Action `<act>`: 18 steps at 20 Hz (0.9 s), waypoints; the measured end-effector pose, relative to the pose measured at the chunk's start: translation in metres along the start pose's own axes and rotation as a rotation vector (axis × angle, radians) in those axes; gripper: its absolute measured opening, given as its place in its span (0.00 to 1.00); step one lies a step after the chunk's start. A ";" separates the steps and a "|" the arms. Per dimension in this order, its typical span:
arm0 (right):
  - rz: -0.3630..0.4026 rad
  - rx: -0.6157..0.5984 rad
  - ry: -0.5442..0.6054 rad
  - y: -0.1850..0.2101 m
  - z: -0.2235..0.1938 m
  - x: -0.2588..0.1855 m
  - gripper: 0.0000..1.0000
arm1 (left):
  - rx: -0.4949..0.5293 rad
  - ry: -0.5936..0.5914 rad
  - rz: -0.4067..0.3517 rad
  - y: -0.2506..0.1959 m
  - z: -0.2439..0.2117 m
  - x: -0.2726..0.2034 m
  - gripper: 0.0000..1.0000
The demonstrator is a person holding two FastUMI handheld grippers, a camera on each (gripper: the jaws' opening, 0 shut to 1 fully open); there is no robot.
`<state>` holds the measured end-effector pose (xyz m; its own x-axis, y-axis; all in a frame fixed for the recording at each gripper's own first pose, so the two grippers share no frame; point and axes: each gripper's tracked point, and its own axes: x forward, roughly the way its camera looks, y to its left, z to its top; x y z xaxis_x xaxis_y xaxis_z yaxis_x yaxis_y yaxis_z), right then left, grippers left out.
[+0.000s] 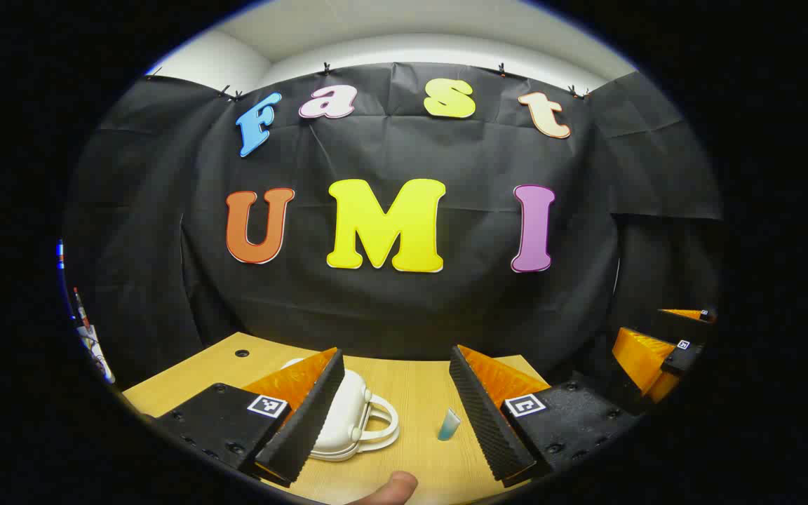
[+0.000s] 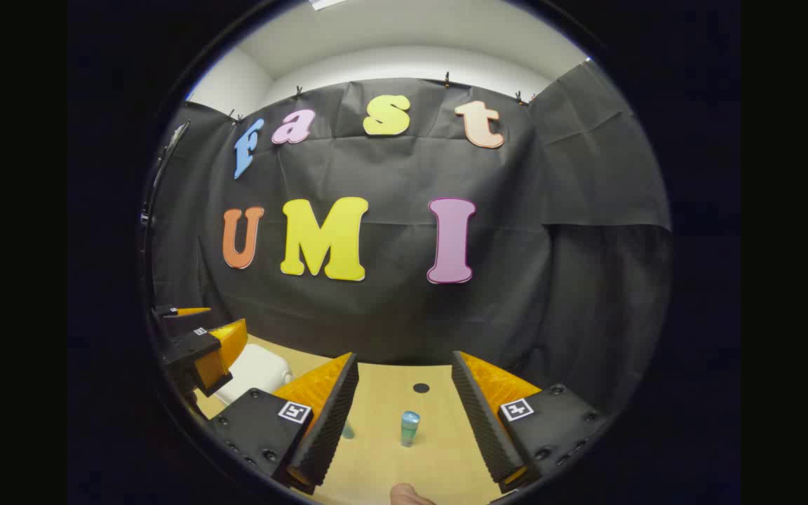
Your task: First open the suitcase, pack the skin care products into it, and then close the suitcase.
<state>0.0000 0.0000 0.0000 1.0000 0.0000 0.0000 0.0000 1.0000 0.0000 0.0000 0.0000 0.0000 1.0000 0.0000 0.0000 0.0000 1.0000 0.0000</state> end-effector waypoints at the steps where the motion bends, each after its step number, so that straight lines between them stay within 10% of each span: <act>1: -0.005 0.000 0.000 -0.001 -0.001 0.000 0.79 | 0.001 -0.001 -0.003 0.000 0.001 -0.001 0.96; 18: -0.017 -0.002 0.010 -0.018 -0.007 -0.012 0.79 | 0.038 -0.010 -0.019 -0.009 -0.005 -0.004 0.96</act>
<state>-0.0117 -0.0182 -0.0073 0.9998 -0.0166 -0.0103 0.0166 0.9999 -0.0023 -0.0040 -0.0091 -0.0053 0.9998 -0.0197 0.0097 0.0193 0.9991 0.0378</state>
